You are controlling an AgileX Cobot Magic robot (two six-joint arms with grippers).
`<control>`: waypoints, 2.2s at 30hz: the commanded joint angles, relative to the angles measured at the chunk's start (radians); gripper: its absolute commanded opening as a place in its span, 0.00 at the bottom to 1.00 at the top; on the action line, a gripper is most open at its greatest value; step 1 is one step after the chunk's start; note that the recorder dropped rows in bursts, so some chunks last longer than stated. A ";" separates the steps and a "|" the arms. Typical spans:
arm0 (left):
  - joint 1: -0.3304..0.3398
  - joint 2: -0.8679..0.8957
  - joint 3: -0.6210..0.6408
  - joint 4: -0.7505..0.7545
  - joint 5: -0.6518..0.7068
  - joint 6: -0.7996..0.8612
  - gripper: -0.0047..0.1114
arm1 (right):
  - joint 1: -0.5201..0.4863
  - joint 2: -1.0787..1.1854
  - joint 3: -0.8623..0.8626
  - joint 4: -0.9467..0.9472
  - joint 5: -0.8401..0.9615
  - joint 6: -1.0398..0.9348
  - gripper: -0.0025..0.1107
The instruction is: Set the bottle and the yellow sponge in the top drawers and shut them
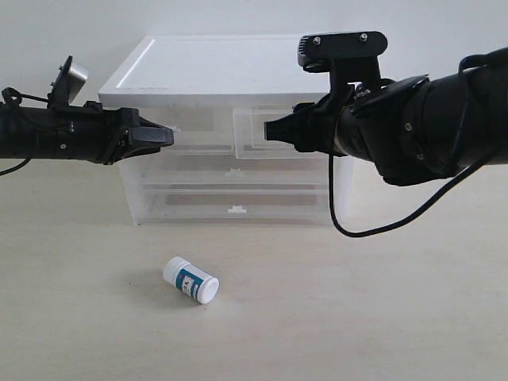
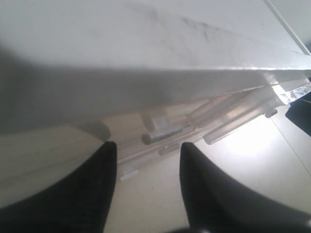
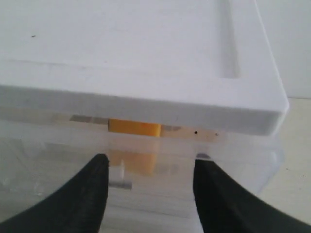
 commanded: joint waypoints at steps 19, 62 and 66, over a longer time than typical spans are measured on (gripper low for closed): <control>0.002 0.000 -0.011 -0.030 -0.015 -0.003 0.39 | -0.008 0.074 -0.129 0.291 -0.075 -0.314 0.45; 0.013 0.000 -0.009 0.081 0.231 -0.202 0.39 | -0.010 0.078 -0.258 0.752 0.034 -0.892 0.45; 0.013 0.000 -0.009 0.057 0.231 -0.202 0.39 | -0.010 0.085 -0.266 0.699 0.024 -0.855 0.45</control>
